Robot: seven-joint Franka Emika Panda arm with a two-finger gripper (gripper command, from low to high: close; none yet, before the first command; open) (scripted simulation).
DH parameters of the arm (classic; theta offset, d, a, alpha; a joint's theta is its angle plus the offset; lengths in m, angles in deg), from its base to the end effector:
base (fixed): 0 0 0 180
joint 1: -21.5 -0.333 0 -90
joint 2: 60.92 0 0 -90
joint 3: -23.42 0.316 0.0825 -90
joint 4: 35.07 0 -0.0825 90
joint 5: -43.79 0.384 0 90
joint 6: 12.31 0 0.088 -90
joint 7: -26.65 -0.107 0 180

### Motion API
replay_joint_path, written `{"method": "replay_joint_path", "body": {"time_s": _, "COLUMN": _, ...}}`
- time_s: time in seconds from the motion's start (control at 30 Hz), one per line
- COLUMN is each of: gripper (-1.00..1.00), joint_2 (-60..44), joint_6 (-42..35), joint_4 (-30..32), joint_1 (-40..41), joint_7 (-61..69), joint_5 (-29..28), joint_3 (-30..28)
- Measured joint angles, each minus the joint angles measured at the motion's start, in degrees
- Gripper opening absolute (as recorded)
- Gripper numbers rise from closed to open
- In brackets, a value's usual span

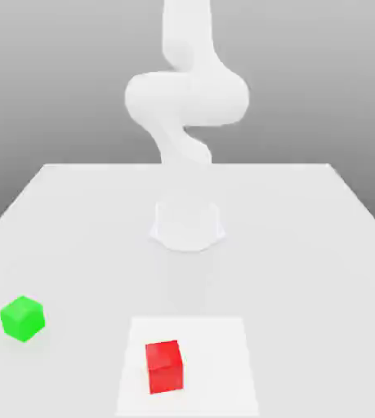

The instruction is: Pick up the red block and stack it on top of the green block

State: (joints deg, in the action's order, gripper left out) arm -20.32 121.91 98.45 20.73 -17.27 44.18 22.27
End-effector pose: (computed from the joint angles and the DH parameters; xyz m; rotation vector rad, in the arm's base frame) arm 0.3815 -0.0049 0.6671 -2.5022 1.0230 -0.9351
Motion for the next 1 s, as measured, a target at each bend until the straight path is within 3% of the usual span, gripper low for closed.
{"method": "replay_joint_path", "body": {"time_s": 0.73, "gripper": 0.0, "joint_2": -46.0, "joint_6": 21.5, "joint_4": 15.3, "joint_1": -1.9, "joint_7": 15.9, "joint_5": 2.1, "joint_3": -5.5}}
{"method": "replay_joint_path", "body": {"time_s": 0.9, "gripper": 0.0, "joint_2": -56.3, "joint_6": 29.6, "joint_4": 14.6, "joint_1": -1.0, "joint_7": 18.3, "joint_5": 4.6, "joint_3": -4.2}}
{"method": "replay_joint_path", "body": {"time_s": 0.93, "gripper": -1.0, "joint_2": -58.3, "joint_6": 31.2, "joint_4": 14.3, "joint_1": -0.5, "joint_7": 18.7, "joint_5": 5.2, "joint_3": -3.6}}
{"method": "replay_joint_path", "body": {"time_s": 1.0, "gripper": -1.0, "joint_2": -58.3, "joint_6": 31.2, "joint_4": 14.3, "joint_1": -0.5, "joint_7": 18.7, "joint_5": 5.1, "joint_3": -3.6}}
